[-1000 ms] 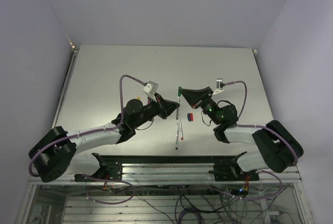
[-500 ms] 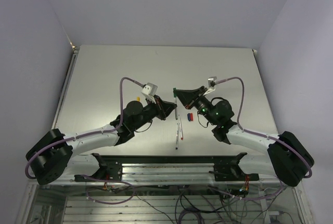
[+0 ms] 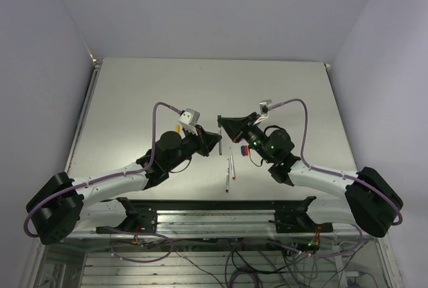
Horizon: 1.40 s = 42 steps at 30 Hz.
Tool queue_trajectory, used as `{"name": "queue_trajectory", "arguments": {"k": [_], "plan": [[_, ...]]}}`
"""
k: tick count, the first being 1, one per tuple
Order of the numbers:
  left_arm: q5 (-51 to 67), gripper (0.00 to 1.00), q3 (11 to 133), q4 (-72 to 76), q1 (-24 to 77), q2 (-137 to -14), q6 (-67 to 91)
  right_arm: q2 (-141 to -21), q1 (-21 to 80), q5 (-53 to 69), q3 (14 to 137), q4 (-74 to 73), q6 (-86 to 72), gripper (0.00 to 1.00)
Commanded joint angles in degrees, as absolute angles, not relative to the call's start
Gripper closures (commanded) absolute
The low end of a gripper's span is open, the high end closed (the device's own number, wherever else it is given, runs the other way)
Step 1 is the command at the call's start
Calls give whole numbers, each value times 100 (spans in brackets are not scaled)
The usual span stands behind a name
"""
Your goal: Insert the pens into the pen caps
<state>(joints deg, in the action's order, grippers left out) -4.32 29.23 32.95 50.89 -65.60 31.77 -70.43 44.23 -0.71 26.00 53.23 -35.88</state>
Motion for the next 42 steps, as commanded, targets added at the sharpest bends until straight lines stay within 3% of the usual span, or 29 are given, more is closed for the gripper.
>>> {"name": "queue_trajectory", "arguments": {"k": [1,13,17,20,23,25,34,42], "plan": [[-1160,93,3182,4443,4899,-6305,2971,-7296,4760,453,2443,4362,-3580,100],[-1192,93,3206,3975,4868,-6459,2990,-7347,4956,-322,2783,4038,-3532,100],[-1219,93,3072,3644,4862,-6557,3083,-7197,4954,-772,3113,3828,-3306,72],[-1234,93,2962,3341,4863,-6642,3215,-6939,4955,-1189,3216,3792,-3210,68],[-1381,93,2818,3049,4867,-6751,3338,-6563,4951,-1589,3145,3814,-3208,52],[-1496,93,2771,2844,4866,-6831,3361,-6282,4952,-1780,3063,3766,-3176,47],[-2369,93,3651,883,4865,-7602,3207,-5441,4953,-2621,2873,2366,-3269,46],[-2709,93,4241,420,4869,-8595,3092,-5126,4954,-2660,2618,1907,-3497,46]]}}
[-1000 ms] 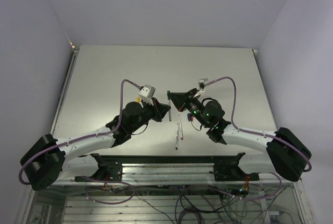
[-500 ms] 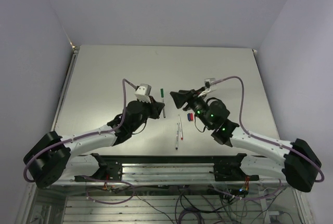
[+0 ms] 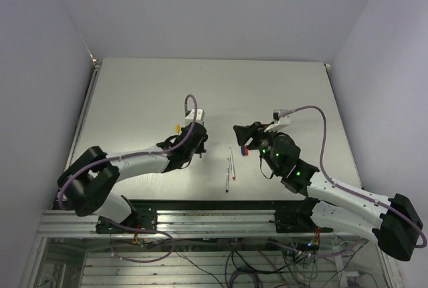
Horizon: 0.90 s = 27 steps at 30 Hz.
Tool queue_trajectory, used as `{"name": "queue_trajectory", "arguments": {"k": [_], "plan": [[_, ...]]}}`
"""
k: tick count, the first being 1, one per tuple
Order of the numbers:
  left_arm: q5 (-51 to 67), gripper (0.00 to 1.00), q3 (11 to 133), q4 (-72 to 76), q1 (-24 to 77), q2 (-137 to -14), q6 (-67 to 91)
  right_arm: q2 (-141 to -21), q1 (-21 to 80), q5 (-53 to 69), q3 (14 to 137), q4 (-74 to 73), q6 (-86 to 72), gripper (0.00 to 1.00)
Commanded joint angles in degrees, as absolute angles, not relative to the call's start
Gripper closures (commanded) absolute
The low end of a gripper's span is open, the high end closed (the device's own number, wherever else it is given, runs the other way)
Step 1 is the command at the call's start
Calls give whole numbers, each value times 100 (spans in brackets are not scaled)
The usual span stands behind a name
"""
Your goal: Insert the pens into the pen caps
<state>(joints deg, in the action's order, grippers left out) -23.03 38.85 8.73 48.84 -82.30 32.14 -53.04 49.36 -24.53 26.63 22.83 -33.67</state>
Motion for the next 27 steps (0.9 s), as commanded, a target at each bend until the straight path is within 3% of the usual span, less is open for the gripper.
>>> {"name": "queue_trajectory", "arguments": {"k": [1,15,20,27], "plan": [[-2782,93,4338,309,4865,-8723,3101,-5110,4949,-2667,2622,1847,-3502,46],[-3142,93,4768,115,4859,-9621,3324,-4975,4950,-2694,2525,1610,-3551,46],[-3058,69,4846,132,4856,-9700,3305,-5047,4951,-2646,2514,1666,-3542,46],[-3093,63,5004,51,4857,-9586,3223,-5052,4950,-2662,2516,1667,-3524,46]]}}
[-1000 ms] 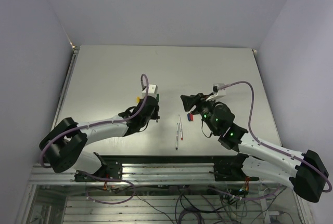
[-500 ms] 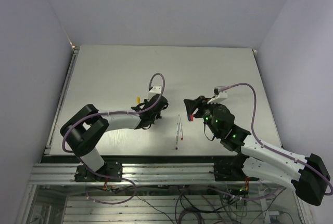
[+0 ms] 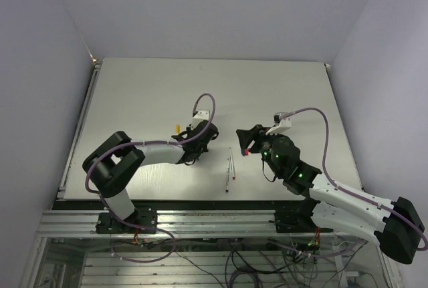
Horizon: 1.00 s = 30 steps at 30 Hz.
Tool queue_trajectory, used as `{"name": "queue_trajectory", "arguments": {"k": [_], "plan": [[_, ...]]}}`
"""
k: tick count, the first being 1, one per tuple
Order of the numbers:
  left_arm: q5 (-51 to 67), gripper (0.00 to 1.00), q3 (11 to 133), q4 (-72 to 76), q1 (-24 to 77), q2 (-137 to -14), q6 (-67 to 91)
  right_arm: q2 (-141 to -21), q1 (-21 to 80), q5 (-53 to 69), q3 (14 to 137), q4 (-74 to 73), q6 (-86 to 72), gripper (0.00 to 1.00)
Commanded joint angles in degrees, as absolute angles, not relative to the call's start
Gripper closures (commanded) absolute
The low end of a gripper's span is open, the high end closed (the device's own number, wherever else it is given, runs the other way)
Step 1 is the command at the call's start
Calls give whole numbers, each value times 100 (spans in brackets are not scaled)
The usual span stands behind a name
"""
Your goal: Insert the pens into the pen caps
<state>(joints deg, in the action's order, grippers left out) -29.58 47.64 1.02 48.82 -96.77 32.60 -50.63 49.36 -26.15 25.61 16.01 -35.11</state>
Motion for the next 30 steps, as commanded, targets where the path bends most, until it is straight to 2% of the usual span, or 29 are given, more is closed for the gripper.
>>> {"name": "queue_trajectory", "arguments": {"k": [1,9,15,25,28,30], "plan": [[-3094,62,5028,34,4857,-9534,3203,-5041,4949,-2677,2522,1651,-3524,46],[-3069,60,5149,-266,4860,-8925,3122,-4978,4950,-2891,2525,1438,-3647,46],[-2421,57,4770,-218,4916,-8378,3185,-4841,4953,-3355,2462,993,-3964,46],[-1988,53,4296,-386,5886,-8015,3413,-4541,4948,-4138,2413,17,-4649,46],[-2004,47,4270,-390,6171,-7970,3385,-4421,4949,-4221,2343,-50,-4748,46],[-2016,39,4324,-396,6403,-8043,3331,-4354,4948,-4237,2305,-61,-4803,46]]}}
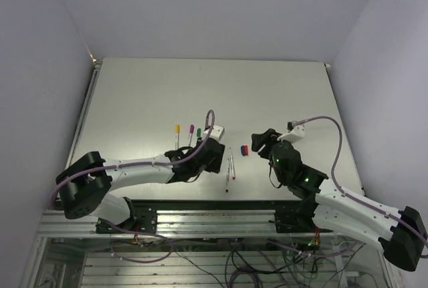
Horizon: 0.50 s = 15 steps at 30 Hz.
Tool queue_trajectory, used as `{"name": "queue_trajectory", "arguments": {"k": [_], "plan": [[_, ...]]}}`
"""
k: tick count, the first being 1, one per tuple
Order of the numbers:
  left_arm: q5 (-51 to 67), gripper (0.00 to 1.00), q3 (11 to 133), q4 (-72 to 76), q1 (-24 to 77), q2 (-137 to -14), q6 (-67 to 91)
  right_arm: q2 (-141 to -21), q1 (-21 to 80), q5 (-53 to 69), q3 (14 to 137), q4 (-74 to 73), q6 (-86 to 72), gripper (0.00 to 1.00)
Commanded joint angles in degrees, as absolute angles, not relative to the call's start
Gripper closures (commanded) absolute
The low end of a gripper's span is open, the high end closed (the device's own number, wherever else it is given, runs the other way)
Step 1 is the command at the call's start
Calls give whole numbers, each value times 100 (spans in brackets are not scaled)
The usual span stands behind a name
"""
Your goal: Insert the pens into the pen caps
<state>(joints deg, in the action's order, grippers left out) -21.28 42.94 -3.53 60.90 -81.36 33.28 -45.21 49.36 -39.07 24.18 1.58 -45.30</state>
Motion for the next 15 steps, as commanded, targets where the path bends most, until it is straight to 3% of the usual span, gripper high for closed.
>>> {"name": "queue_trajectory", "arguments": {"k": [1,15], "plan": [[-2044,39,4369,-422,6512,-8121,3309,-4331,4954,-4241,2291,-74,-4826,46],[-2609,41,4892,-751,7337,-9155,3540,-4113,4950,-4282,2246,-272,-4917,46]]}}
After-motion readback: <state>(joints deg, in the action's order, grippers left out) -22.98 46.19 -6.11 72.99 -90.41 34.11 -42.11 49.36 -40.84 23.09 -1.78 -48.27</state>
